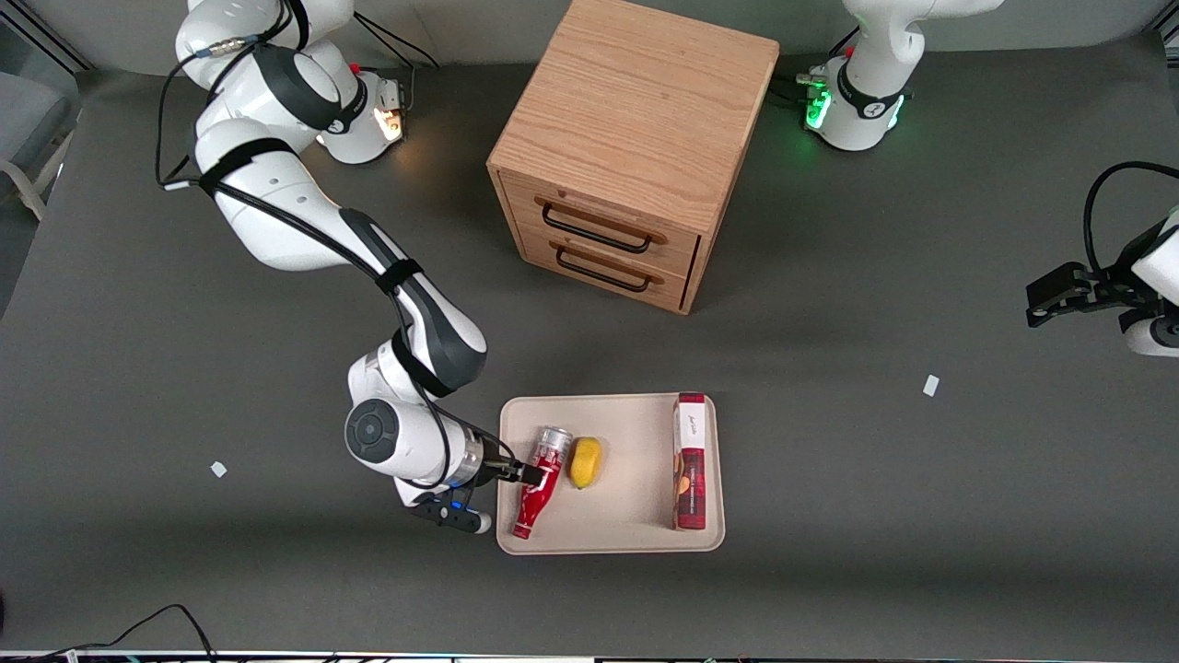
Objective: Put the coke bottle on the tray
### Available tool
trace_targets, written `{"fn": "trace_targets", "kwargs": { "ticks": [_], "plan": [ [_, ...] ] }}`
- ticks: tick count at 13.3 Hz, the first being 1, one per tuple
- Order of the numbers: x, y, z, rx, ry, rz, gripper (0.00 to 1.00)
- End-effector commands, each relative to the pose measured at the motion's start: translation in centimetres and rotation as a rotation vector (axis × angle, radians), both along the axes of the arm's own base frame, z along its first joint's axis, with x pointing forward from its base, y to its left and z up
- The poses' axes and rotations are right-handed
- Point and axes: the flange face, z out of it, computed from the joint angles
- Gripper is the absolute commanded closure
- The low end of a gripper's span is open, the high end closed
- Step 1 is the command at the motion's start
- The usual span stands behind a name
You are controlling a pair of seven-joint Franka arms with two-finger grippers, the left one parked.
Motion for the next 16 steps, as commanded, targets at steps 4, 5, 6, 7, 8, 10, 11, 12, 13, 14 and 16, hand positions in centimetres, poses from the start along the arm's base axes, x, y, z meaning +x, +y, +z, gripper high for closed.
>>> {"fn": "trace_targets", "kwargs": {
  "ticks": [4, 5, 6, 7, 8, 10, 11, 12, 13, 14, 16],
  "plan": [
    [-4.9, -5.4, 20.6, -0.222, 0.055, 0.026, 0.0],
    [-6.1, -6.8, 24.4, -0.249, 0.055, 0.026, 0.0],
    [-7.2, -8.2, 27.9, -0.269, 0.052, 0.027, 0.0],
    [-8.6, -9.5, 30.8, -0.284, 0.06, 0.051, 0.0],
    [-9.9, -11.1, 33.4, -0.309, 0.065, 0.068, 0.0],
    [-12.9, -15.6, 38.1, -0.296, 0.131, 0.076, 0.0],
    [-14.3, -18.7, 40.0, -0.27, 0.152, 0.057, 0.0],
    [-16.4, -21.0, 41.3, -0.258, 0.154, 0.053, 0.0],
    [-18.6, -22.7, 41.7, -0.262, 0.157, 0.043, 0.0],
    [-20.7, -23.6, 41.7, -0.262, 0.144, 0.026, 0.0],
    [-24.3, -25.0, 40.2, -0.259, 0.105, 0.006, 0.0]
  ]
}}
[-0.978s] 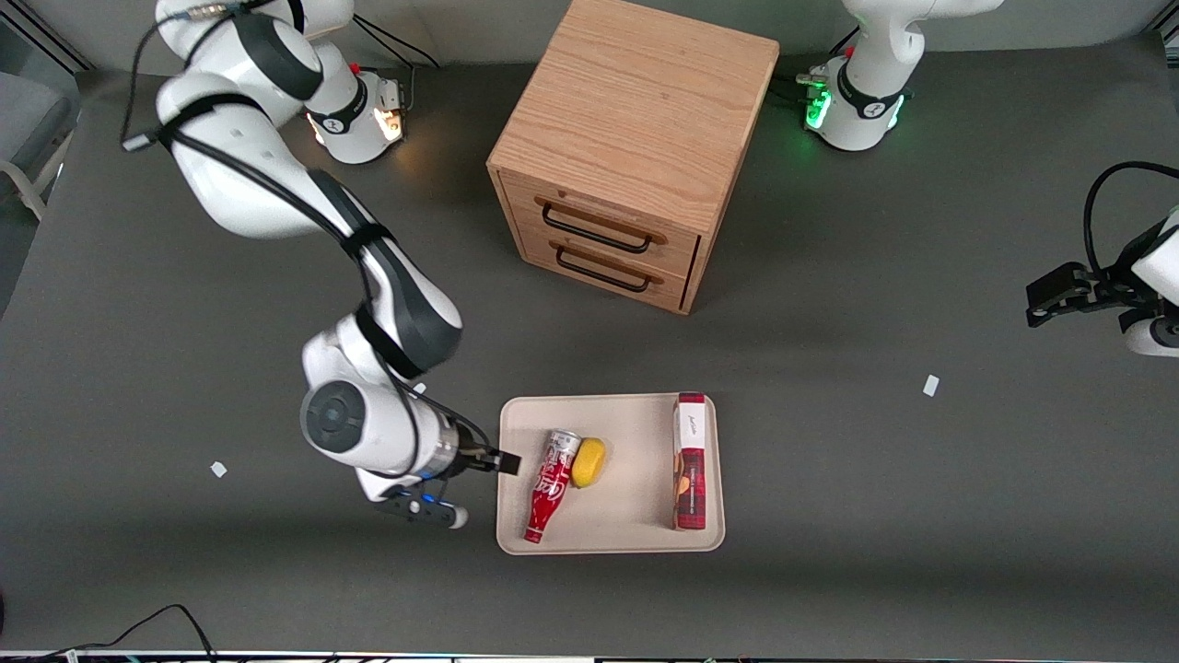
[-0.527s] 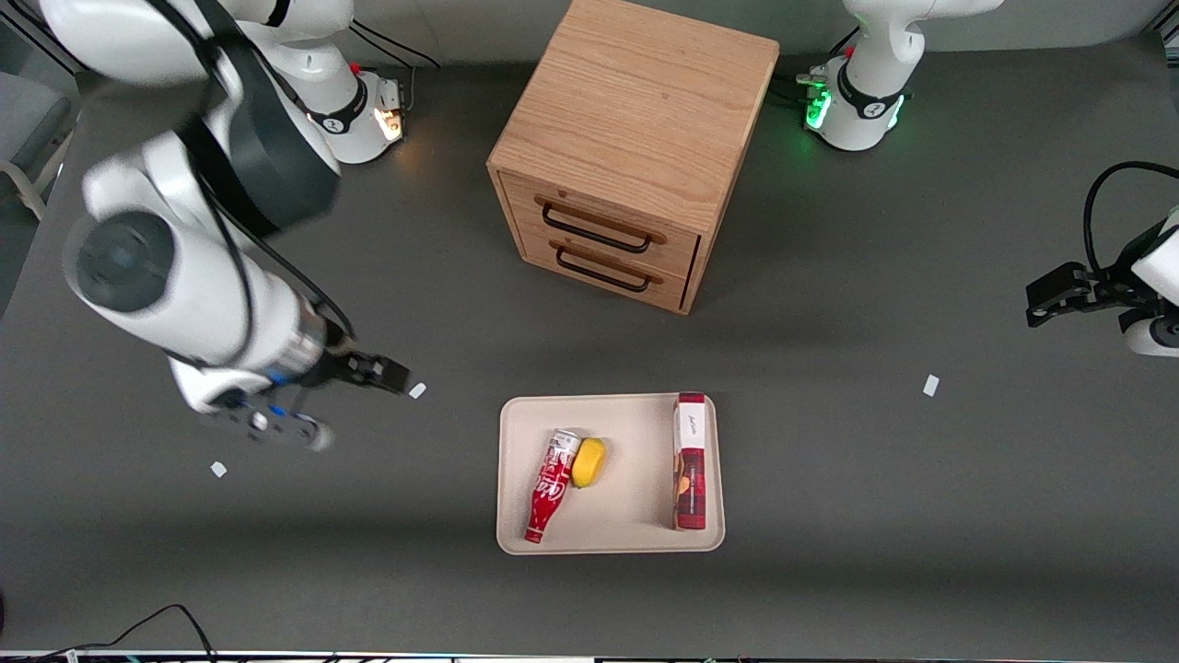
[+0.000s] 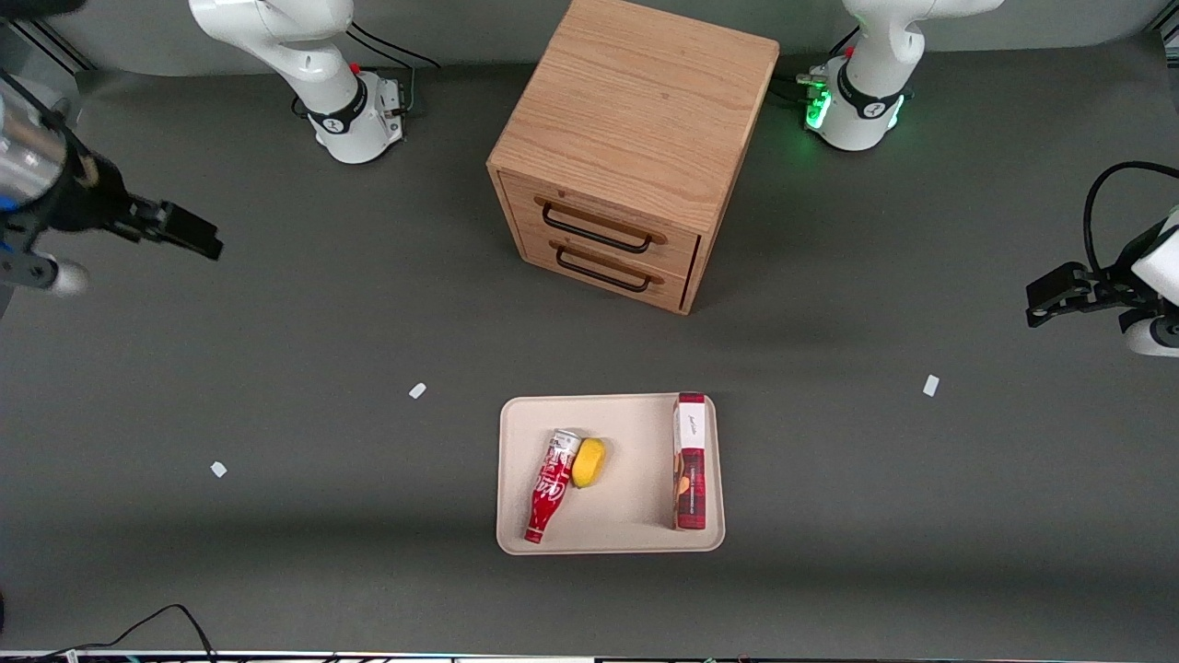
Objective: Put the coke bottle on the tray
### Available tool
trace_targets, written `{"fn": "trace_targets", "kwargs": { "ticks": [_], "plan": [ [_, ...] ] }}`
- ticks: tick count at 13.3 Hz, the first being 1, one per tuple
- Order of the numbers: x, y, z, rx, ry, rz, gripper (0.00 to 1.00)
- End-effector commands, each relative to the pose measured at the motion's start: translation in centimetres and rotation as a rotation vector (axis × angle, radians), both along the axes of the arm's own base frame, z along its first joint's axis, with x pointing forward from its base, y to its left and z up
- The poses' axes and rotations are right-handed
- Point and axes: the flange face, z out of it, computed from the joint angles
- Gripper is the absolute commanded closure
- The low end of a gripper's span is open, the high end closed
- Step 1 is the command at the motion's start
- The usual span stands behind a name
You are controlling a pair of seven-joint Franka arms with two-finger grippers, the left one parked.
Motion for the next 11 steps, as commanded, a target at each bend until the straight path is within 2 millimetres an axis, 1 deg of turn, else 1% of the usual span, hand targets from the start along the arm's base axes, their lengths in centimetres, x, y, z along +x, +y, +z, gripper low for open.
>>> {"fn": "trace_targets", "kwargs": {
  "ticks": [1, 2, 3, 4, 5, 7, 9, 11],
  "plan": [
    [-6.1, -1.2, -3.4, 0.021, -0.05, -0.001, 0.0],
    [-6.7, -1.4, -4.3, 0.028, -0.059, -0.006, 0.0],
    [-6.8, -1.4, -4.3, 0.029, -0.062, -0.006, 0.0],
    [-6.7, -1.4, -4.1, 0.03, -0.065, -0.001, 0.0],
    [-6.4, -1.4, -3.5, 0.032, -0.071, 0.006, 0.0],
    [-4.8, -1.9, -2.4, 0.04, -0.075, -0.025, 0.0],
    [-3.2, -2.0, -1.4, 0.045, -0.048, -0.024, 0.0],
    [-2.2, -2.7, -0.6, 0.047, -0.026, -0.034, 0.0]
  ]
}}
